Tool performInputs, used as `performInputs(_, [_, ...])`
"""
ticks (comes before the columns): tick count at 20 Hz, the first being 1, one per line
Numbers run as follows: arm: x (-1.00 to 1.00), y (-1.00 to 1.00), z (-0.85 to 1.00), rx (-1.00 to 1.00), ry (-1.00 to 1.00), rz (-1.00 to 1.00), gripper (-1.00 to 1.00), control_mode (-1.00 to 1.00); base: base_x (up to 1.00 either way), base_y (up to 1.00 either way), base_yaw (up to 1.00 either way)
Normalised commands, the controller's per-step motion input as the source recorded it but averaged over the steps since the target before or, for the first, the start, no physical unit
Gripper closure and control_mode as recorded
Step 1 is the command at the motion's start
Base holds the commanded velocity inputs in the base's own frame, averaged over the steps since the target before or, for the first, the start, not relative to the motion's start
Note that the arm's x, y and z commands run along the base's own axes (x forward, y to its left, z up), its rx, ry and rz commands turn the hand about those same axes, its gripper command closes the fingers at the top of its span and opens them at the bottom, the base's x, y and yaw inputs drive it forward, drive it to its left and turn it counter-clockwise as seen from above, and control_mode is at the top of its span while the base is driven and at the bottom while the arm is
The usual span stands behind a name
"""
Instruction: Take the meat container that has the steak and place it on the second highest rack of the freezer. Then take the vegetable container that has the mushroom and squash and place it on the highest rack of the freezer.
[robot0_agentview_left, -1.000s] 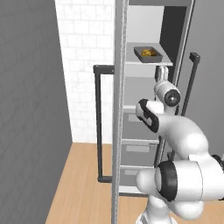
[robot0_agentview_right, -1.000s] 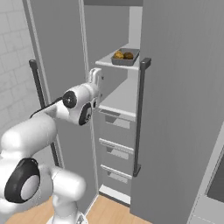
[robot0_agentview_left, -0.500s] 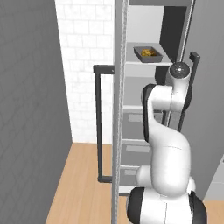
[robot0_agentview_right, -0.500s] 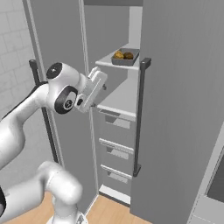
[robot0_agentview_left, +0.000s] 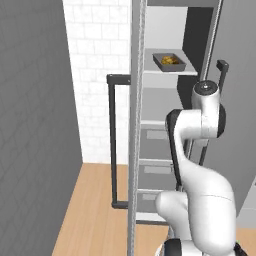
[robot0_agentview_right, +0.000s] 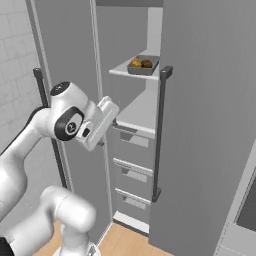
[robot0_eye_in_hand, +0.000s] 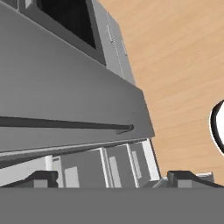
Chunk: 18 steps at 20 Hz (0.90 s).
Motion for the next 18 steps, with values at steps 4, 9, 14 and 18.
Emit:
performInputs(4, [-0.97,-0.10,-0.81,-0.19,-0.21,0.40,-1.00,-1.00,0.00,0.00,0.00])
performInputs(9, [-0.40,-0.06,-0.16,-0.04,-0.10,0.16,-1.00,1.00,-0.60,-0.36,0.16])
performInputs(14, [0.00,0.00,0.00,0.00,0.00,0.00,-1.00,1.00,-1.00,-0.95,0.12])
performInputs(18, [0.00,0.00,0.00,0.00,0.00,0.00,-1.00,1.00,-1.00,-1.00,0.01])
